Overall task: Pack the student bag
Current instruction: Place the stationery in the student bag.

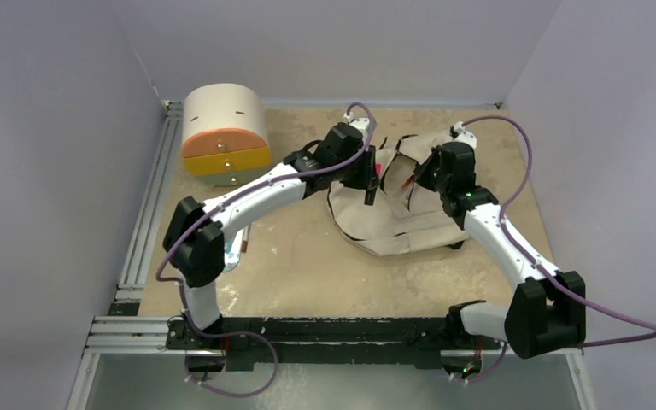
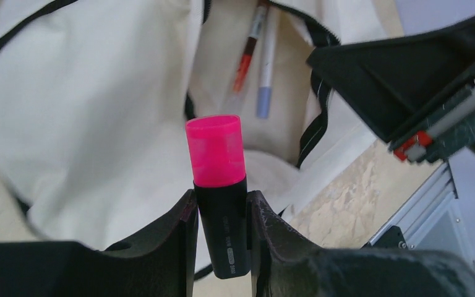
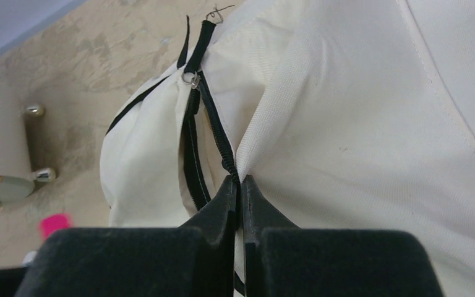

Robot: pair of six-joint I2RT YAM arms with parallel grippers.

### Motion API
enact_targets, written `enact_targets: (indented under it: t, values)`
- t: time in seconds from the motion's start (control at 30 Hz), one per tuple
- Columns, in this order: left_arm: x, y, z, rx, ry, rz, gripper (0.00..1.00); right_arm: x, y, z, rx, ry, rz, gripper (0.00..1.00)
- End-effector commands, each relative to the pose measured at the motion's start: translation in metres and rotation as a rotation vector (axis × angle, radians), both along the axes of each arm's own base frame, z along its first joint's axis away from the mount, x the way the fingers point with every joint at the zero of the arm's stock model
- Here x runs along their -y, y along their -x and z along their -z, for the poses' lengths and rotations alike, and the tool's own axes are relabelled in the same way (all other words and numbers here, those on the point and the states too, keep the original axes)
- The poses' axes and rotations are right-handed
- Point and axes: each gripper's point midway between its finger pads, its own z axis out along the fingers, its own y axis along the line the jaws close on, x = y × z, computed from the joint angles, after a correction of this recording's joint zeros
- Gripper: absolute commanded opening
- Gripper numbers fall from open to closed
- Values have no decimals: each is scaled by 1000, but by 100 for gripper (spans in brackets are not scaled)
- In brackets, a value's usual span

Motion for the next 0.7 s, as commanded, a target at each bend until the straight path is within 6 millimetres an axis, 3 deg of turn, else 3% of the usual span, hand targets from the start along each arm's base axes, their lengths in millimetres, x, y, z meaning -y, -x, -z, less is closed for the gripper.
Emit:
enact_targets:
  t: [0.0,0.27,0.67]
  values:
    - [37,-17,-22,23,126,109,17,-27,-3,-54,169,-101,-90,0]
    - [70,-34,-24,2,221,192,17,-42,3,-77,239,-120,-189,0]
    - [84,-40,11,-77,211,227,16,-47,8,-96,316,-124,-231,0]
